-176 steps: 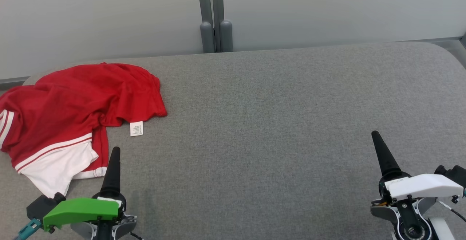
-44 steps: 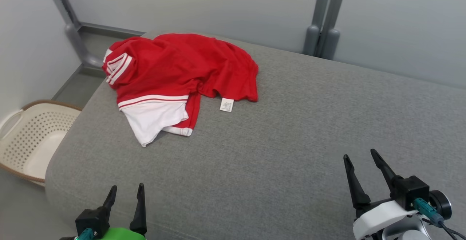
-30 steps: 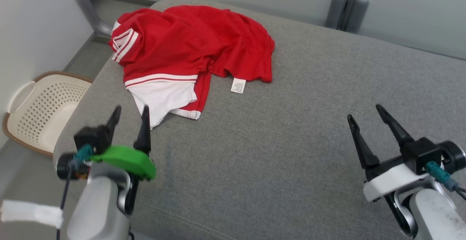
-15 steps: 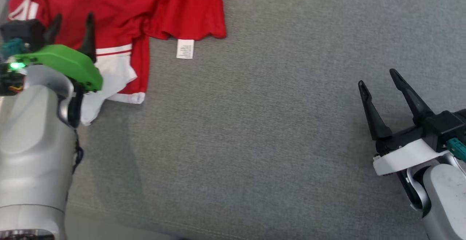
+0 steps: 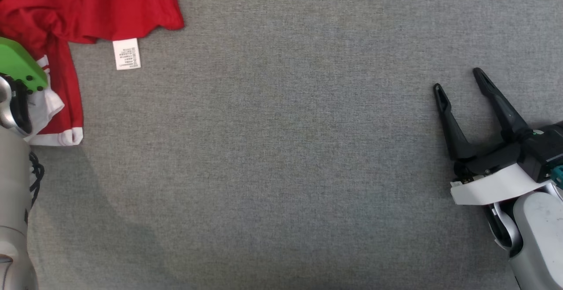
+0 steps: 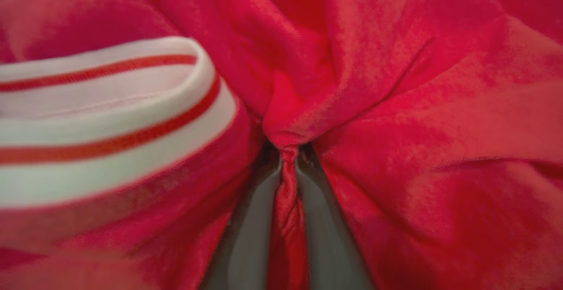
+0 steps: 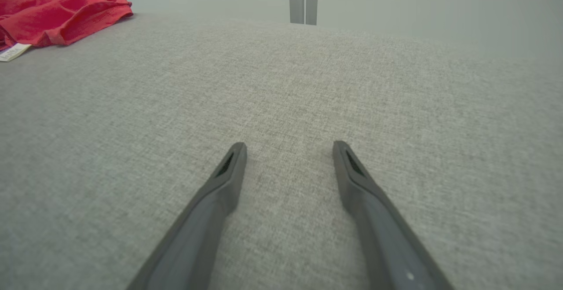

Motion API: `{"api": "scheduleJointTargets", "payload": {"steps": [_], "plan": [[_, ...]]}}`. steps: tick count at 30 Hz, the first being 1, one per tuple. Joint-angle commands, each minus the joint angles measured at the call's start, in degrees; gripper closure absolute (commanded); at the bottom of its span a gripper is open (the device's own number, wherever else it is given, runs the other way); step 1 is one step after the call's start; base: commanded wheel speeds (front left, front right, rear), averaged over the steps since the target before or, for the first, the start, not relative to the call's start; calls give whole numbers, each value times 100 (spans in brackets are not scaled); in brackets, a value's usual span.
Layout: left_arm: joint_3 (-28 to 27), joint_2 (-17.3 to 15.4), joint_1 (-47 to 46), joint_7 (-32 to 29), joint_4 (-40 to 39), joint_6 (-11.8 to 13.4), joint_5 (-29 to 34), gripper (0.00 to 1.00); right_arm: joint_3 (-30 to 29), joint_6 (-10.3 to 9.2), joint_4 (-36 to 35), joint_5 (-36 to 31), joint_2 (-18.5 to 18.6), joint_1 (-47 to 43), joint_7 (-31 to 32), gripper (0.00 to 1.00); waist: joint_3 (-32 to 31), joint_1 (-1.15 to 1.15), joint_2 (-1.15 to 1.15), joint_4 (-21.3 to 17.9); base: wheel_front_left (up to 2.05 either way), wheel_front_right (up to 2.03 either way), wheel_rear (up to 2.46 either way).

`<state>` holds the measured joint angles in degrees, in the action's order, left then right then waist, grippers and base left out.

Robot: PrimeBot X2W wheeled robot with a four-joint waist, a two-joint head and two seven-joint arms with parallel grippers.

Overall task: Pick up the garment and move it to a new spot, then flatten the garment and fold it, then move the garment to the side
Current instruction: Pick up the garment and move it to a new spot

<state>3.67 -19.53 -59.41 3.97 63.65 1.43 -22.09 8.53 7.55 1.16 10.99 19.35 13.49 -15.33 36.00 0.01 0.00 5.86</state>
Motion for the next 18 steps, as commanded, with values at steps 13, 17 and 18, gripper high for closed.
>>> {"api": "scheduleJointTargets", "payload": {"steps": [13, 17, 18], "plan": [[82, -688, -381, 201, -839, -388, 18, 100, 31, -6, 545, 163, -471, -564, 43, 0, -1058, -1, 0, 170, 0, 0, 0], [174, -851, -318, -215, -1553, -500, 21, 100, 58, -6, 625, 192, -695, -626, 21, 0, -1539, -1, 0, 147, 0, 0, 0], [192, -886, -253, -344, -1811, -537, -7, 100, 49, -10, 655, 193, -742, -657, 18, 0, -1655, -1, 0, 129, 0, 0, 0]]}}
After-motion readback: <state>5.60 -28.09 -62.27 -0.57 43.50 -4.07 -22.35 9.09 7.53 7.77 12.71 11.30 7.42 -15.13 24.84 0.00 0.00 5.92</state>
